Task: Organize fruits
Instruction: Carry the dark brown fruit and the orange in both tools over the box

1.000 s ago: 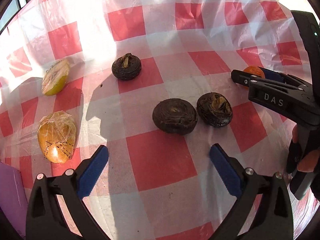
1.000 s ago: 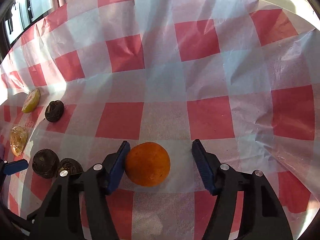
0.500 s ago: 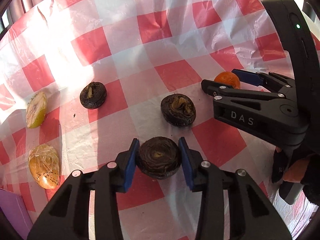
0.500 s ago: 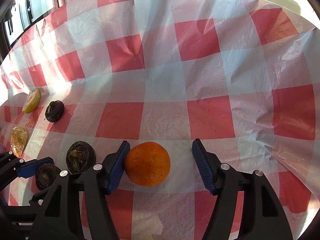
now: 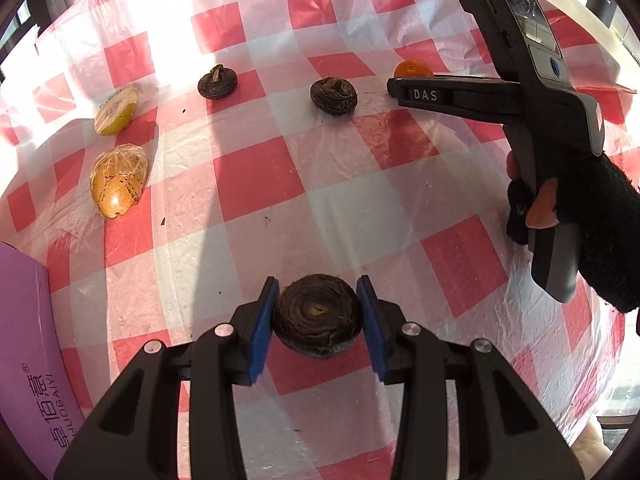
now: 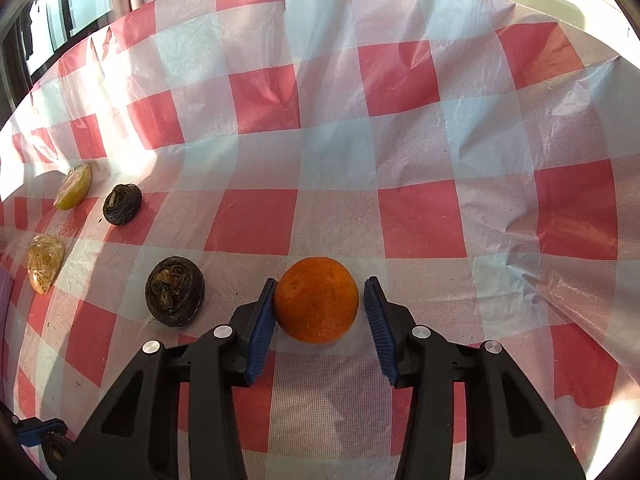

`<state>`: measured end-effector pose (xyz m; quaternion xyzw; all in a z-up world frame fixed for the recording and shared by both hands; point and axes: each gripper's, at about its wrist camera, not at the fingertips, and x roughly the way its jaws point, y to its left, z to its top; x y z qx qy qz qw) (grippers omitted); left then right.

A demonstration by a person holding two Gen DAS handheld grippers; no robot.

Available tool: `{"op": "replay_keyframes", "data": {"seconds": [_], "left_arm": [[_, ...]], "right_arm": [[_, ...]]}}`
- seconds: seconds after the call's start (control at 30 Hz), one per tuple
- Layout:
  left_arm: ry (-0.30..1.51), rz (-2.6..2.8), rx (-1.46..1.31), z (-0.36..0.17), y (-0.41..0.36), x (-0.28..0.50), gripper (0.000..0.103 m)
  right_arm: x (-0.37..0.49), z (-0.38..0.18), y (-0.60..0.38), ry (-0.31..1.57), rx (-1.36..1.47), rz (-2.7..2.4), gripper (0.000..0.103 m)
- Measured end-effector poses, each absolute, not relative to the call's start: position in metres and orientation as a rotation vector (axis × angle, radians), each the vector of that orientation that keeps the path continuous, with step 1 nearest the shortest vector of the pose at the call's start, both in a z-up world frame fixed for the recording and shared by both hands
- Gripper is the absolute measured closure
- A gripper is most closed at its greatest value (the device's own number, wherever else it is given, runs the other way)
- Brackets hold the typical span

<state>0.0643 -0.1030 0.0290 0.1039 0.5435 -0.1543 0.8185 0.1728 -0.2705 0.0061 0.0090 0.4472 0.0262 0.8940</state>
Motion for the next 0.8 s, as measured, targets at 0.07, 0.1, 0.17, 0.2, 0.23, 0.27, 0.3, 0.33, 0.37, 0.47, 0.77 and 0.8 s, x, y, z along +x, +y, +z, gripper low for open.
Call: {"op": "replay_keyframes", "data": {"seconds": [0.07,0.1,0.17,0.2,0.23,0.27,0.3,0.33,0.37,0.47,0.77,0.8], "left_arm": [[1.162,-0.32,0.244,0.028,-0.099,0.056,0.063],[1.167,-0.313,0.249,0.027,-0.095,0.052,0.063],[1.178,-0.298,0.252,0.027,-0.087,0.046,0.063],[1.181,-0.292,0.249,0.027,-0.083,0.042,0.063],[1.184,-0.286,0.246,0.028,-0.078,0.038,0.063],[1.186,-0.283,0.243,0.028,-0.076,0.036,0.063],[1.186,-0.283,0.242,0.028,-0.073,0.033,0.063],[1.185,-0.285,0.243,0.029,-0.071,0.03,0.063],[1.184,-0.291,0.247,0.03,-0.07,0.027,0.063],[1.177,-0.321,0.263,0.034,-0.069,0.018,0.063],[1.107,-0.438,0.319,0.062,-0.059,-0.01,0.063],[1.096,-0.444,0.319,0.066,-0.056,-0.012,0.063]], "right_arm": [[0.148,0.007,-0.271,0.937,0.045,0.059,0.066],[0.133,0.007,-0.271,0.943,0.054,0.059,0.066],[0.104,0.007,-0.269,0.955,0.07,0.067,0.066],[0.09,0.008,-0.268,0.964,0.081,0.076,0.066],[0.077,0.009,-0.267,0.974,0.094,0.086,0.066],[0.062,0.011,-0.262,0.98,0.105,0.093,0.066],[0.051,0.013,-0.261,0.985,0.116,0.097,0.066],[0.039,0.016,-0.258,0.987,0.125,0.101,0.066],[0.028,0.019,-0.256,0.988,0.133,0.104,0.066],[0.002,0.024,-0.252,0.994,0.179,0.1,0.066],[-0.043,0.035,-0.236,1.019,0.277,0.028,0.066],[-0.046,0.037,-0.231,1.017,0.275,0.026,0.066]]}}
